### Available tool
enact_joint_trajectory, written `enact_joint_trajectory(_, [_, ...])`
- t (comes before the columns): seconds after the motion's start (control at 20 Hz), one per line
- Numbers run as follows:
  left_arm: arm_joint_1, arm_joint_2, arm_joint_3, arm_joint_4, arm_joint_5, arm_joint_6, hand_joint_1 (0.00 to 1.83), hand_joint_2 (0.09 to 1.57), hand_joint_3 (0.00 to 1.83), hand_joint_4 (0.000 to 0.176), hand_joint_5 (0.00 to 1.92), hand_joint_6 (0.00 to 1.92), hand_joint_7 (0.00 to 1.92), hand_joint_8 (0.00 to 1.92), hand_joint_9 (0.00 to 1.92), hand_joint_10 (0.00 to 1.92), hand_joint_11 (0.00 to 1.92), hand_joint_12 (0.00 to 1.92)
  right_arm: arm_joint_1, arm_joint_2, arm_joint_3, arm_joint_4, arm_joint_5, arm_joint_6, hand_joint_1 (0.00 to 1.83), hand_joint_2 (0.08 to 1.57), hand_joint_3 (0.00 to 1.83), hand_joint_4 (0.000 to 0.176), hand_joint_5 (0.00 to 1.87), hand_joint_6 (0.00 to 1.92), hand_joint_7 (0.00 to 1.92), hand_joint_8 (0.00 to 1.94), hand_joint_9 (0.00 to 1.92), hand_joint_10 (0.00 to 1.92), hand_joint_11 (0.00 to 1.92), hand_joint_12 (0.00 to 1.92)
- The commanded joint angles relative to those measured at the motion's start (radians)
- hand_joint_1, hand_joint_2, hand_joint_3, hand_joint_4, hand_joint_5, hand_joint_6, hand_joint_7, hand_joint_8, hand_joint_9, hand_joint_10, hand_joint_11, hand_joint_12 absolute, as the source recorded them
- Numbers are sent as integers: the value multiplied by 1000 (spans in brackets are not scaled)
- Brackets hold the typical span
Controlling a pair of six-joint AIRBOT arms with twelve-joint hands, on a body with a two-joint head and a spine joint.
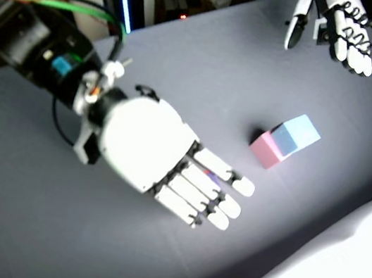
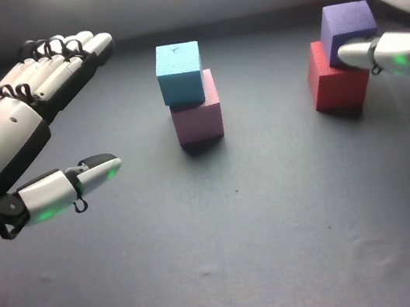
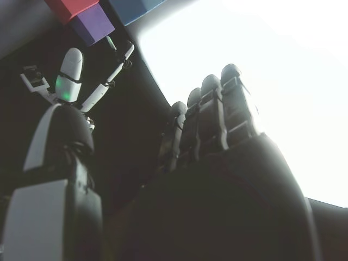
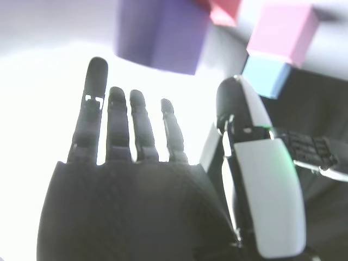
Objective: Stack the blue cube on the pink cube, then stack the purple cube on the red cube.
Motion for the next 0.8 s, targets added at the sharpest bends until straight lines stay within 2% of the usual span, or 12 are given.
enact_joint_trajectory(0.0, [-3,5,-5,-10,-135,-4,781,1249,0,33,0,0,0,0,0,0,0,0,2,27,-8,-15,180,0,579,1275,6,86,0,0,0,0,0,4,0,63])
enact_joint_trajectory(0.05, [2,8,-9,-12,-146,-4,782,1248,0,37,0,0,0,0,0,0,0,0,-13,51,-42,-24,228,0,522,1259,0,112,0,0,0,0,0,0,0,12])
enact_joint_trajectory(0.25, [43,23,-34,-38,-211,-4,741,1250,1,61,0,0,0,0,0,0,0,0,-104,135,-170,-55,429,0,531,1288,7,71,0,0,0,0,0,0,0,0])
enact_joint_trajectory(0.3, [56,28,-41,-48,-231,-3,737,1254,2,67,0,0,0,0,0,0,0,0,-132,150,-198,-57,486,1,529,1285,5,88,0,0,0,0,0,0,0,0])
enact_joint_trajectory(0.35, [74,34,-52,-63,-262,-1,735,1251,1,68,0,0,0,0,0,0,0,0,-186,173,-241,-63,564,4,488,1297,9,138,0,0,0,0,0,0,0,0])
enact_joint_trajectory(0.45, [92,36,-62,-83,-303,1,735,1260,5,35,0,0,0,0,0,0,0,0,-265,201,-288,-68,668,12,417,1296,7,171,0,0,0,0,0,0,0,0])
enact_joint_trajectory(0.5, [97,36,-67,-89,-321,1,716,1274,9,37,0,0,0,0,0,0,0,0,-311,213,-310,-70,723,23,417,1302,9,175,0,0,0,0,0,0,0,0])
enact_joint_trajectory(0.55, [99,36,-71,-92,-337,1,681,1296,17,52,0,0,0,0,0,0,0,0,-357,224,-330,-74,786,52,402,1321,16,143,0,0,0,0,0,0,0,0])
enact_joint_trajectory(0.6, [101,36,-75,-92,-347,2,595,1311,20,56,0,0,0,0,0,0,0,0,-392,230,-344,-79,831,72,363,1324,15,142,0,0,0,0,0,0,0,0])
enact_joint_trajectory(0.65, [103,36,-78,-92,-357,3,473,1310,17,55,0,0,0,0,0,0,0,0,-427,237,-359,-81,879,83,359,1332,18,119,0,0,0,0,0,0,0,0])
enact_joint_trajectory(0.7, [105,38,-82,-91,-373,3,386,1327,22,30,0,0,0,0,0,0,0,0,-473,246,-381,-82,938,86,355,1327,14,82,0,0,0,0,0,0,0,0])
enact_joint_trajectory(0.75, [107,40,-86,-89,-386,3,393,1334,18,38,0,0,0,0,0,0,0,0,-506,250,-394,-82,978,88,324,1310,6,66,0,0,0,0,0,0,0,0])
